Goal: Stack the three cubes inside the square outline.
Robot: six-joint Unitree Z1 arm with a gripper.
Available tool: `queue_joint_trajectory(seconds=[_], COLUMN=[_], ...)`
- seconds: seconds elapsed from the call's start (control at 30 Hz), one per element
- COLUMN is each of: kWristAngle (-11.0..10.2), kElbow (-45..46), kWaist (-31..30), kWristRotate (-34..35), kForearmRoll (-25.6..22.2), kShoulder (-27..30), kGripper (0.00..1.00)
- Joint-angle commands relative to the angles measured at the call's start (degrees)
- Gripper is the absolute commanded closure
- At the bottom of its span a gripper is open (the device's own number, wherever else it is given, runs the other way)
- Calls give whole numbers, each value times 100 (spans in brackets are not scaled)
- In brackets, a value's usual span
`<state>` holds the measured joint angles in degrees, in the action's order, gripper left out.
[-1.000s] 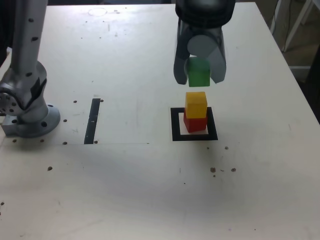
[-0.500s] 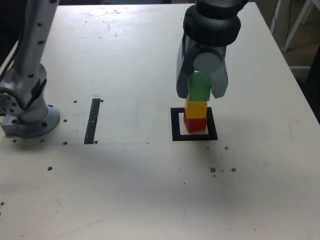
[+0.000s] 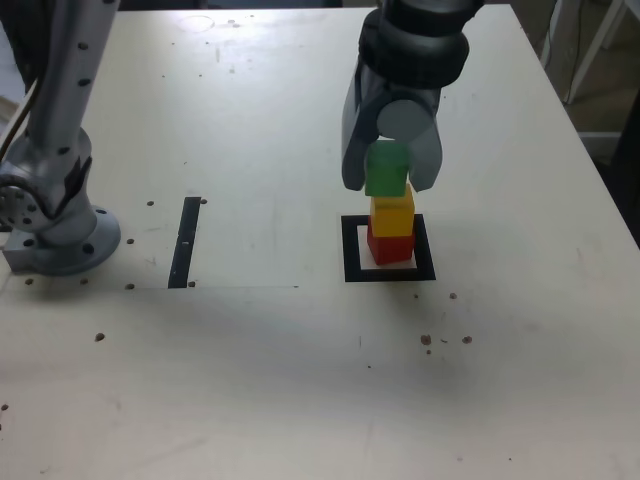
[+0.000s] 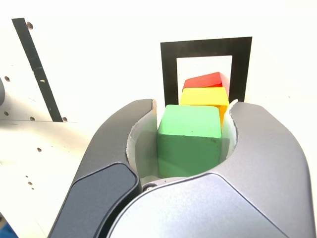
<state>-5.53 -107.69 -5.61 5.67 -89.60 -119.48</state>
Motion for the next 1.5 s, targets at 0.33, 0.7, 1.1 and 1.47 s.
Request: queue_joint_trajectory(seconds=[0.33, 0.7, 1.1, 1.47], kWristAngle=[-5, 14, 87, 87], kElbow=[-133, -115, -119, -19], kWaist=[7, 7, 25, 25], kWristRotate=[-13, -14, -60, -66], kForearmRoll=[-5, 37, -22, -40], kShoulder=[1, -112, -135, -1], kGripper=[84, 80, 31, 13])
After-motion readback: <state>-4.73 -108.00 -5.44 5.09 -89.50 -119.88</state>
